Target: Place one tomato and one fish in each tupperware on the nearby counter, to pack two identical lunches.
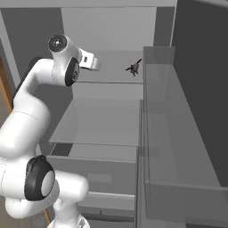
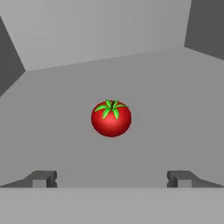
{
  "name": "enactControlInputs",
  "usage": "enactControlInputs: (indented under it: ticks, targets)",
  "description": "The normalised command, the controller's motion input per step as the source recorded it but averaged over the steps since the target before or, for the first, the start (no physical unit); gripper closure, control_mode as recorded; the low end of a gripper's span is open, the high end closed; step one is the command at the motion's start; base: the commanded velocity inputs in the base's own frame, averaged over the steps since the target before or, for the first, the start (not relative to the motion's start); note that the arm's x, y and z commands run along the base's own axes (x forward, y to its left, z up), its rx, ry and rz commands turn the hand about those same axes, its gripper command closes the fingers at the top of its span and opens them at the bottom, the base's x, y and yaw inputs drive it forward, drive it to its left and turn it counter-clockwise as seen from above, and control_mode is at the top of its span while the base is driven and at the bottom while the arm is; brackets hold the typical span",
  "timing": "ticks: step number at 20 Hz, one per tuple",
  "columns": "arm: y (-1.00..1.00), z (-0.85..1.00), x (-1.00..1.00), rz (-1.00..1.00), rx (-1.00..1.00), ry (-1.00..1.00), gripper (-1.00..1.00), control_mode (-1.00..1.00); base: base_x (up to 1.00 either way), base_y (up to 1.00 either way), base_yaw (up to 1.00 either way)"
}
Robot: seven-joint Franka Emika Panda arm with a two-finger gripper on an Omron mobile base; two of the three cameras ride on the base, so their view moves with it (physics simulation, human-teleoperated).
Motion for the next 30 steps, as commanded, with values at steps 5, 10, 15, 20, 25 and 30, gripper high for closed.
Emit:
enactControlInputs:
  ticks: [5, 10, 15, 20, 25, 30]
  targets:
    - [0.0, -0.19, 0.4, 0.0, 0.0, 0.05, -1.0, -1.0, 0.0, 0.0, 0.0]
    - [0.0, -0.19, 0.47, 0.0, 0.0, 0.0, -1.0, -1.0, 0.0, 0.0, 0.0]
    - [0.0, -0.12, 0.45, 0.0, 0.0, 0.0, -1.0, -1.0, 0.0, 0.0, 0.0]
    - [0.0, -0.11, 0.47, 0.0, 0.0, 0.0, -1.0, -1.0, 0.0, 0.0, 0.0]
    - [0.0, -0.13, 0.34, 0.0, 0.0, 0.0, -1.0, -1.0, 0.0, 0.0, 0.0]
    - [-0.01, -0.28, 0.14, -0.01, 0.0, 0.04, -1.0, -1.0, 0.0, 0.0, 0.0]
